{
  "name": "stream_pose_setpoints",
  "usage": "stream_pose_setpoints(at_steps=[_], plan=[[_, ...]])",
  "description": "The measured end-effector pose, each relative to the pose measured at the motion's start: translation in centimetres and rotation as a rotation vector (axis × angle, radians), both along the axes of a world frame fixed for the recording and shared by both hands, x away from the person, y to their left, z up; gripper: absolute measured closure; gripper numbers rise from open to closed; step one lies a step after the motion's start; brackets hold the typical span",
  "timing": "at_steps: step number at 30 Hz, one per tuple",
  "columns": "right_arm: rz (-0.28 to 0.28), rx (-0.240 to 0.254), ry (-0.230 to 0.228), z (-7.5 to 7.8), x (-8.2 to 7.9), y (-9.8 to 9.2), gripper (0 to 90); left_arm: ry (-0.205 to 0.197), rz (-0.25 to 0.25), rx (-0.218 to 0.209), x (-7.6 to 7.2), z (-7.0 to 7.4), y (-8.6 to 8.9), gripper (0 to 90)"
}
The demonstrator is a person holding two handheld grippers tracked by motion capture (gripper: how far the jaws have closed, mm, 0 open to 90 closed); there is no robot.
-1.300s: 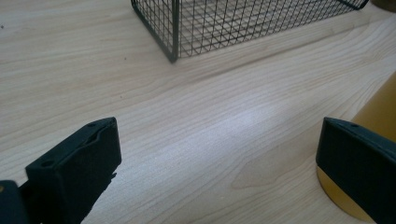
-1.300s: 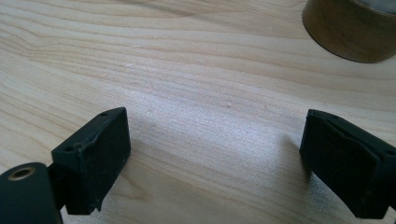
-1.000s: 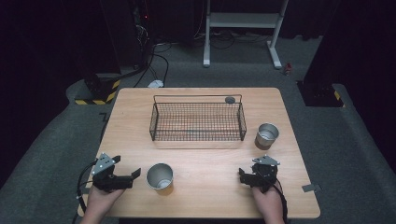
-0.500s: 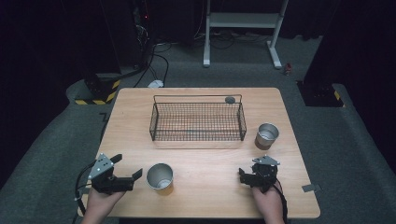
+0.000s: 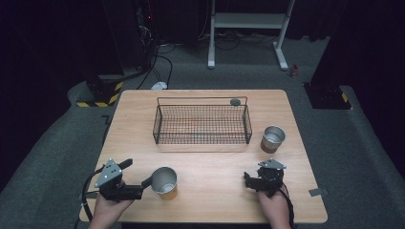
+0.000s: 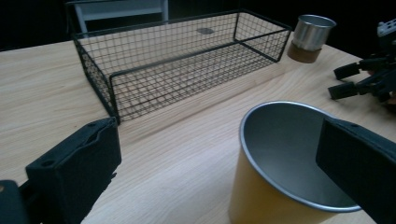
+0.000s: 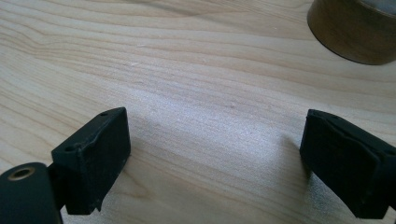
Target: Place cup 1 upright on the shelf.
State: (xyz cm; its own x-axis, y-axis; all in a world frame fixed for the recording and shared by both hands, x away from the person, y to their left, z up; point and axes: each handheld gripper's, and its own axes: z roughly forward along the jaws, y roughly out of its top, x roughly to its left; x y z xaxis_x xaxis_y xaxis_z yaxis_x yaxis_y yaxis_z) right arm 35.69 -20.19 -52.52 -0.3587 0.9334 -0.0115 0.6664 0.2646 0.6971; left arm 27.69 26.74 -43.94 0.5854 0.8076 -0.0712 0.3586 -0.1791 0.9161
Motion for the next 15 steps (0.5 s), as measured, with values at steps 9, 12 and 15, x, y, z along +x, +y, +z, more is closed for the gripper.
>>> stream_pose_setpoints(at_steps=[9,12,15], plan=[[0.001,0.000,0.000,0.0,0.0,0.0,8.5,0.003,-0.049,-0.009,-0.1,-0.1,-1.7,0.5],[0.005,0.000,0.000,0.0,0.0,0.0,8.4,0.008,-0.068,-0.003,-0.2,-0.2,-2.2,0.5],[0.005,0.000,0.000,0.0,0.0,0.0,8.5,0.009,-0.086,-0.002,-0.3,-0.3,-2.8,0.0]])
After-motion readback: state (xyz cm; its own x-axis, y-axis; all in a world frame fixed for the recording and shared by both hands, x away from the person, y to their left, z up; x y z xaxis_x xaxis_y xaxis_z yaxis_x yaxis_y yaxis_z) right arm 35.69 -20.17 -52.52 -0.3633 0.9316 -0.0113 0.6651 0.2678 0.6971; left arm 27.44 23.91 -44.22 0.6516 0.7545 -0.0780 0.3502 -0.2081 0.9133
